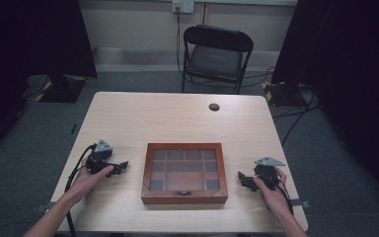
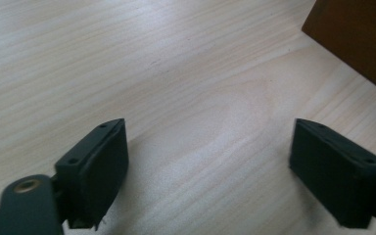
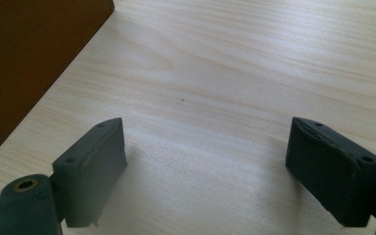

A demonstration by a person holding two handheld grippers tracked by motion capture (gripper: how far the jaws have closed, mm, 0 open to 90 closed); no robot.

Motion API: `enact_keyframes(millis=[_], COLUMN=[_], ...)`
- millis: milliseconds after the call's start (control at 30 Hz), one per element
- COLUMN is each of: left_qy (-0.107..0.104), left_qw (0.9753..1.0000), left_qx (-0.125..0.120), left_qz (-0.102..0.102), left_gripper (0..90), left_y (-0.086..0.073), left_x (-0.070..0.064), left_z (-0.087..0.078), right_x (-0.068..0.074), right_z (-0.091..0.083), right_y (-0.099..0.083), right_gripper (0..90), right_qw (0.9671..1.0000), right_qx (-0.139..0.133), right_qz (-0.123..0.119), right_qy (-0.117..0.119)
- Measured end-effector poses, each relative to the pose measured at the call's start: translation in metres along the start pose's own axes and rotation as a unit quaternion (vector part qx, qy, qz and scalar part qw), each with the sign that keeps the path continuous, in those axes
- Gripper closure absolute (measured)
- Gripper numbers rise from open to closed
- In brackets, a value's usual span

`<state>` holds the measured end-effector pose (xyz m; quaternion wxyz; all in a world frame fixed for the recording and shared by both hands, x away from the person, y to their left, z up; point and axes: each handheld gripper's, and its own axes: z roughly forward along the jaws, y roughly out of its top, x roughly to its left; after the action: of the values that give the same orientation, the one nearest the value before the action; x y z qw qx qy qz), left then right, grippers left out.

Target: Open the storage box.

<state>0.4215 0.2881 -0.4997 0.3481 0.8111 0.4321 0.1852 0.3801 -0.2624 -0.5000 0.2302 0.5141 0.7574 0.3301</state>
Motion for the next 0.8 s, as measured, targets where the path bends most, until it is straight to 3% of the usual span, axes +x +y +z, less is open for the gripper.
enact_keyframes(millis=[267, 433, 800], left_qy=[-0.003, -0.021, -0.045], left_qw=[0.9999, 0.9997, 0.9984], left_qx=[0.011, 0.014, -0.02], left_qz=[0.003, 0.005, 0.026], left_gripper=[17.5, 17.8, 17.8], left_y=[0.003, 0.009, 0.027], left_x=[-0.003, -0.004, -0.015], left_z=[-0.001, -0.006, -0.024], right_x=[0.0, 0.0, 0.0], right_z=[0.0, 0.0, 0.0], right_y=[0.0, 0.0, 0.0], right_gripper=[14.1, 14.1, 13.9], right_qw=[1.0, 1.0, 1.0], right_qx=[0.0, 0.0, 0.0], right_qz=[0.0, -0.001, 0.0], right_qy=[0.0, 0.0, 0.001])
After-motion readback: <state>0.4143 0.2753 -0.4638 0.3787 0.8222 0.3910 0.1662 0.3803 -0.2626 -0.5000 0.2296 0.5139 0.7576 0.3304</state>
